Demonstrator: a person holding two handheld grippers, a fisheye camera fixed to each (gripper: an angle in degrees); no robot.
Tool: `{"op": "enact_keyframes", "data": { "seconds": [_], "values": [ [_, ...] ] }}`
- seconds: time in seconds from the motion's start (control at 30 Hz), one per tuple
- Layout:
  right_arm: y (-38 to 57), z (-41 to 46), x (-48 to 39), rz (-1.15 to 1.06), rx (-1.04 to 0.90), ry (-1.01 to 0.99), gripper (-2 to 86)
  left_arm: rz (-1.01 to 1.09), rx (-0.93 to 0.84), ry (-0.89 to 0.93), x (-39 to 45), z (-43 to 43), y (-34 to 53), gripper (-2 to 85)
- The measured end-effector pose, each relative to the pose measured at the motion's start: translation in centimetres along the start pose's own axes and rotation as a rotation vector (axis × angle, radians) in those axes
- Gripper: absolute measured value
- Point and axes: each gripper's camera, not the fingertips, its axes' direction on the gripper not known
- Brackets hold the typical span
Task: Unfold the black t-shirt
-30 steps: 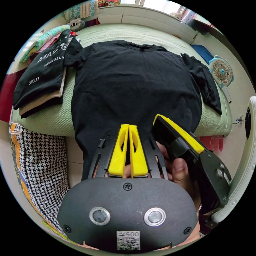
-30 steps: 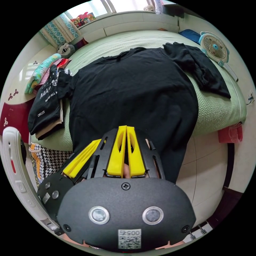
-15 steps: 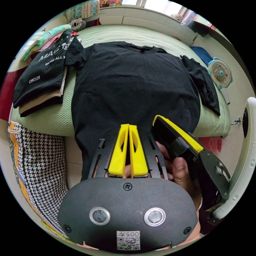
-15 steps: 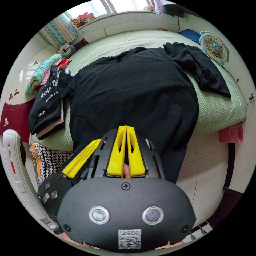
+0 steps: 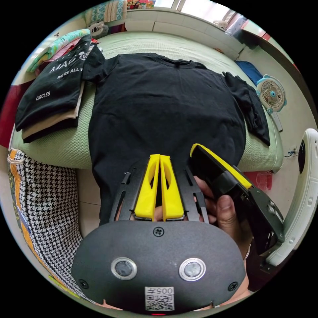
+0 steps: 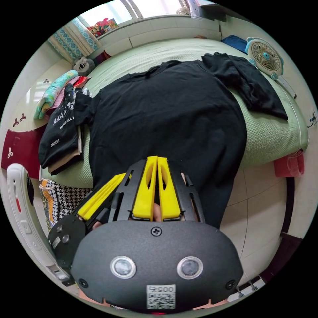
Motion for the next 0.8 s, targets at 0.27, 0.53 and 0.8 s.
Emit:
{"op": "enact_keyframes", "data": {
  "seconds": [0.27,0.53,0.8],
  "values": [
    [0.2,0.0,0.6,-0.001,-0.004,-0.012,-1.2,0.010,-0.010,-0.012,0.0,0.1,-0.1,-0.2],
    [0.4,-0.1,1.2,0.002,-0.008,-0.014,-1.3,0.011,-0.010,-0.015,-0.2,0.2,-0.2,-0.2],
    [0.9,-0.3,1.5,0.003,-0.008,-0.016,-1.3,0.009,-0.011,-0.004,-0.5,0.3,-0.3,-0.3]
  ]
}}
